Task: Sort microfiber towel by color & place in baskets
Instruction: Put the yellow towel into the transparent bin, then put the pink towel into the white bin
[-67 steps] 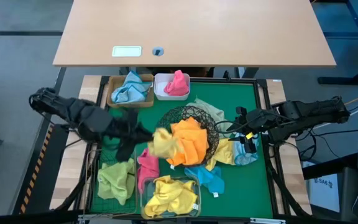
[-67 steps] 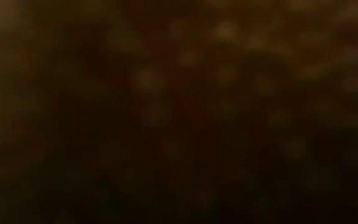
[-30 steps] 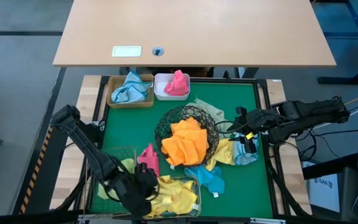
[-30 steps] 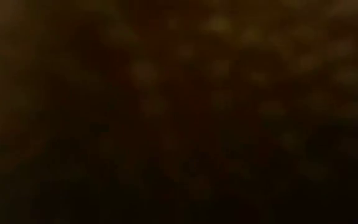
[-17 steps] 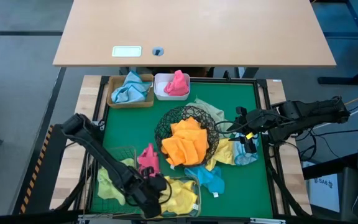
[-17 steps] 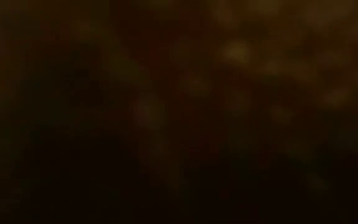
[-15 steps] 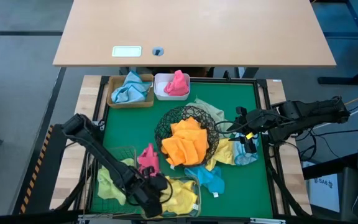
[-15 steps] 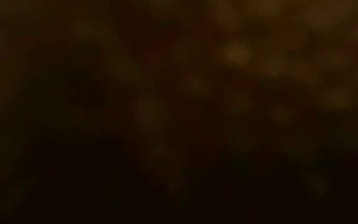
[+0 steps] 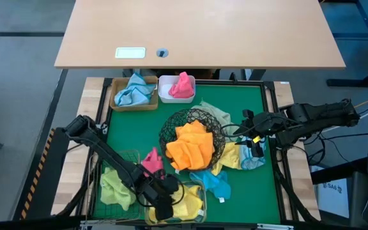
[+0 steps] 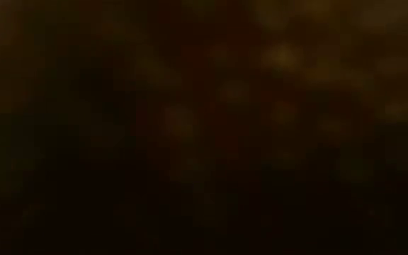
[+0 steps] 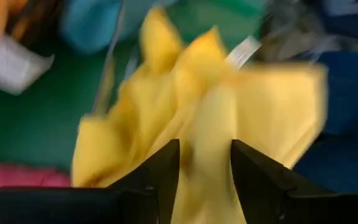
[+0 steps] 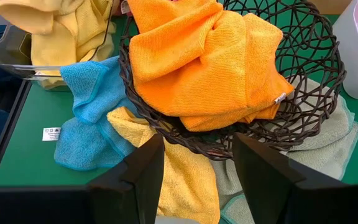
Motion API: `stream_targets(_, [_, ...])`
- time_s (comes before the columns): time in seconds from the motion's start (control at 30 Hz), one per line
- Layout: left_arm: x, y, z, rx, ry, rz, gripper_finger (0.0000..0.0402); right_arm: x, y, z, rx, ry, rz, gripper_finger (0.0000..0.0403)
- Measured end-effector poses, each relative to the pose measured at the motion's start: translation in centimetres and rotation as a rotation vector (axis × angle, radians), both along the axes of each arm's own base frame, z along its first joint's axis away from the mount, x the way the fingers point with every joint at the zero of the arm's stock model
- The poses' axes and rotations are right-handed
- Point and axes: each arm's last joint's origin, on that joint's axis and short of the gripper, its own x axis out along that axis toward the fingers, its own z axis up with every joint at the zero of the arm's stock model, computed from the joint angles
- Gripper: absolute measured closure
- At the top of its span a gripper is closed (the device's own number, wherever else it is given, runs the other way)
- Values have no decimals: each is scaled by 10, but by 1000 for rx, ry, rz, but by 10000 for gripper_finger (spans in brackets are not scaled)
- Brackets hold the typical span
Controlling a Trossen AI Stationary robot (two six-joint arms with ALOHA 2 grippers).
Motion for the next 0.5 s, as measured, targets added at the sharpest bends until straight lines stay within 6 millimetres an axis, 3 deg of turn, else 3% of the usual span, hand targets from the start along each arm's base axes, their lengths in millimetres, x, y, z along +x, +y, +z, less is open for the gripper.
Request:
stream_targets(0.2, [14,5,7,-26,-96,-84,261,0,0,0,0,0,0,214])
stream_targets(0.5, [26,37,7,-81,-8,-86,260,0,0,0,0,0,0,214])
